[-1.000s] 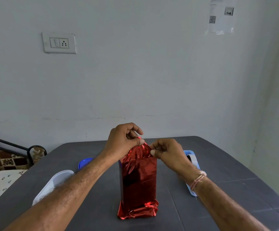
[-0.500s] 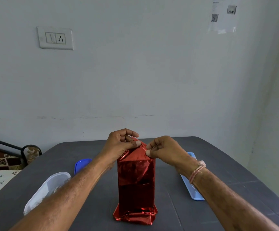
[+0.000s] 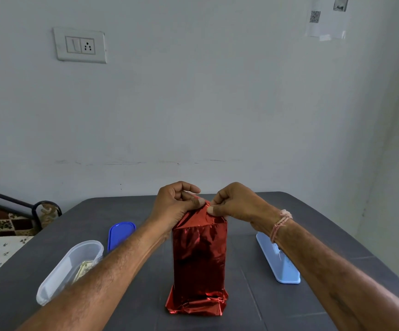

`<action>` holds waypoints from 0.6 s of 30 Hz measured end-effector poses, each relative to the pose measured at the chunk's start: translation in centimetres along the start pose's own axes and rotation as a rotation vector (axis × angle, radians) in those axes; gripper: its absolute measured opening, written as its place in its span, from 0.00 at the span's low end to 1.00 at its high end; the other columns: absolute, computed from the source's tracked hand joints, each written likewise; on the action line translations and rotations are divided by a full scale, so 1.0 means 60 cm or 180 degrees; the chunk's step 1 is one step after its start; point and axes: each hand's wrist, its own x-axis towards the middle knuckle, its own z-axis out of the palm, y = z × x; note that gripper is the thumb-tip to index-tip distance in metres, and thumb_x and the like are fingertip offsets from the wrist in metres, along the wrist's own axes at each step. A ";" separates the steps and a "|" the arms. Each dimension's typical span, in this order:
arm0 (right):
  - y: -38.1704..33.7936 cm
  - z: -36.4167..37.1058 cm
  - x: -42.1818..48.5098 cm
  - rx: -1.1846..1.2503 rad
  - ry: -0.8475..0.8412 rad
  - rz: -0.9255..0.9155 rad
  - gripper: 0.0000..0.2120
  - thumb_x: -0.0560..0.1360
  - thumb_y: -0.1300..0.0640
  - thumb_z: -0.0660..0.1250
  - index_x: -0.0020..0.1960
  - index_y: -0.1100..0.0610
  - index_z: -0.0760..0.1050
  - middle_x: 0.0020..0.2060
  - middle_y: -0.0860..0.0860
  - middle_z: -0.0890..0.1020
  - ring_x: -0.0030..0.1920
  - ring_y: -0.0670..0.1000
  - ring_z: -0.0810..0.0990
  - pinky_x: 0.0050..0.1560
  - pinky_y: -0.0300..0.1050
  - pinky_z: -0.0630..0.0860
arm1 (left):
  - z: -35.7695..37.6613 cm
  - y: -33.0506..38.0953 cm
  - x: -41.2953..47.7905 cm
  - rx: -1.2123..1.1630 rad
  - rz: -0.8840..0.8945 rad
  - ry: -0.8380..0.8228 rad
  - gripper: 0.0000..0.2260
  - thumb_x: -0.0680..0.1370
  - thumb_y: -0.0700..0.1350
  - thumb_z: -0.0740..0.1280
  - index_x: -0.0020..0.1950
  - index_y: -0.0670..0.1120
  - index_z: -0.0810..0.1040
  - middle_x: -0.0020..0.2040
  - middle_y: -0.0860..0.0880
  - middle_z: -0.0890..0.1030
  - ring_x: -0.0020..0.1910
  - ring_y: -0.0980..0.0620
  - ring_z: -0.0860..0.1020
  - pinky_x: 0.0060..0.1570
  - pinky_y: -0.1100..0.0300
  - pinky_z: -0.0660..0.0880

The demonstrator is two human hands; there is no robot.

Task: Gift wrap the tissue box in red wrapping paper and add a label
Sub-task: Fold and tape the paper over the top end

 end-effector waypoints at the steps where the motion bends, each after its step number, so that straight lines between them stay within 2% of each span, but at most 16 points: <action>1: -0.002 -0.001 0.003 -0.0054 -0.0024 0.0006 0.04 0.72 0.58 0.79 0.43 0.58 0.86 0.35 0.52 0.86 0.36 0.44 0.81 0.41 0.38 0.78 | 0.001 0.000 -0.001 -0.0006 0.0001 0.0031 0.12 0.70 0.37 0.80 0.51 0.42 0.84 0.35 0.47 0.85 0.37 0.52 0.84 0.40 0.61 0.79; 3: -0.005 -0.004 0.009 -0.0133 -0.0091 0.0021 0.05 0.73 0.58 0.78 0.43 0.59 0.86 0.33 0.51 0.85 0.34 0.44 0.80 0.40 0.38 0.78 | 0.003 -0.001 -0.002 -0.0034 0.0008 0.0085 0.12 0.70 0.36 0.80 0.51 0.42 0.84 0.36 0.47 0.85 0.38 0.52 0.84 0.40 0.62 0.80; 5: -0.008 -0.007 0.013 -0.0212 -0.0171 0.0059 0.05 0.74 0.58 0.77 0.45 0.61 0.86 0.31 0.48 0.82 0.32 0.43 0.78 0.35 0.35 0.74 | 0.006 -0.001 -0.005 -0.0049 0.0025 0.0091 0.11 0.70 0.35 0.80 0.51 0.42 0.84 0.36 0.47 0.86 0.38 0.52 0.84 0.40 0.63 0.80; 8: -0.011 -0.008 0.017 -0.0240 -0.0298 0.0143 0.06 0.75 0.59 0.76 0.48 0.62 0.85 0.32 0.48 0.82 0.32 0.44 0.77 0.28 0.31 0.70 | 0.009 -0.002 -0.007 -0.0074 0.0052 0.0106 0.11 0.70 0.34 0.79 0.51 0.41 0.84 0.34 0.48 0.85 0.36 0.54 0.84 0.37 0.66 0.79; 14: -0.011 -0.008 0.020 -0.0196 -0.0434 0.0190 0.07 0.75 0.59 0.76 0.50 0.62 0.85 0.35 0.51 0.82 0.33 0.45 0.77 0.31 0.36 0.71 | 0.010 -0.006 -0.007 -0.0135 -0.0015 0.0146 0.11 0.71 0.33 0.79 0.51 0.41 0.84 0.33 0.50 0.84 0.36 0.55 0.84 0.37 0.66 0.79; 18: -0.011 -0.009 0.019 0.0021 -0.0416 0.0253 0.07 0.77 0.59 0.74 0.51 0.63 0.85 0.30 0.48 0.81 0.24 0.40 0.75 0.29 0.33 0.72 | 0.011 -0.006 -0.008 -0.0203 -0.0071 0.0134 0.10 0.72 0.31 0.77 0.51 0.39 0.83 0.32 0.50 0.84 0.34 0.58 0.84 0.35 0.68 0.77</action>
